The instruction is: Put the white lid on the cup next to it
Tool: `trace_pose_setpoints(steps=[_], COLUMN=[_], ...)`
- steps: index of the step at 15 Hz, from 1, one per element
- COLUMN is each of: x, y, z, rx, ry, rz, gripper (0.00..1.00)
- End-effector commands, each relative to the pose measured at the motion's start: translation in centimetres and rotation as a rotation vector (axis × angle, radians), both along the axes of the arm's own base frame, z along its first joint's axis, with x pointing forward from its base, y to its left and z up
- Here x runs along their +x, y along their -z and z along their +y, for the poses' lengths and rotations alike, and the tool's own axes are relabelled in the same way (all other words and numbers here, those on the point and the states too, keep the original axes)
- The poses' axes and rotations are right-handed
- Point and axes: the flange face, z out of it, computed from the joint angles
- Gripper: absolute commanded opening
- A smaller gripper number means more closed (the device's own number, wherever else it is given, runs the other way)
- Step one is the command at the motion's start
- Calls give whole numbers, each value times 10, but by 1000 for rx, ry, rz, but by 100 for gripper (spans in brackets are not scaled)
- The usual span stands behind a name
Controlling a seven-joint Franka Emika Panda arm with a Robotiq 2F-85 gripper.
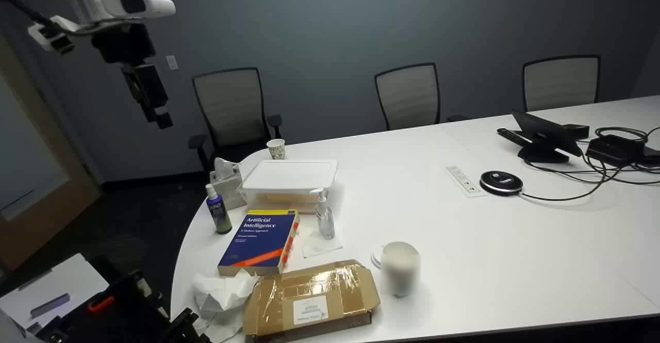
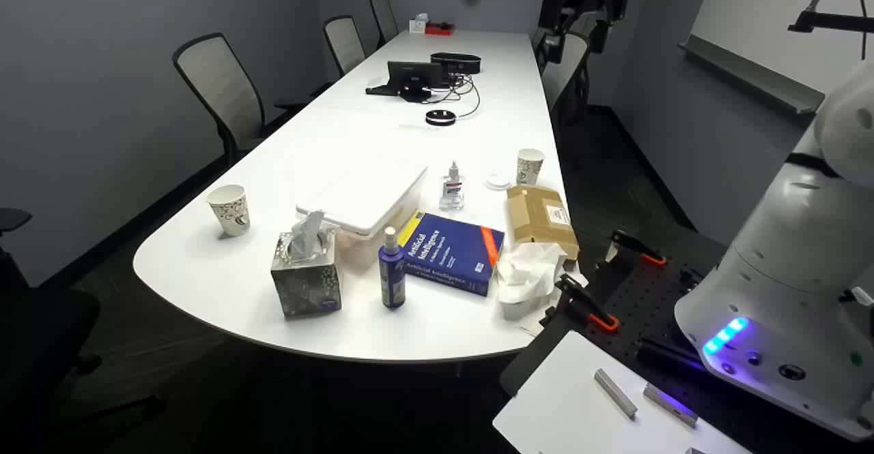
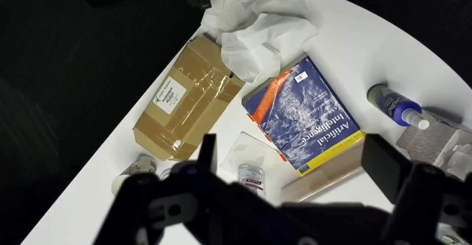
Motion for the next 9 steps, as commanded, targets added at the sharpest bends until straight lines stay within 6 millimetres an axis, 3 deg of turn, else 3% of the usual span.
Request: trace_pose_setpoints(steps=[1,7,9], x=[0,0,21], y=[-1,-1,0], z=[0,0,-13], rx=[0,0,31], ry=[0,0,46], rz=[1,1,-3], gripper=[100,100,100])
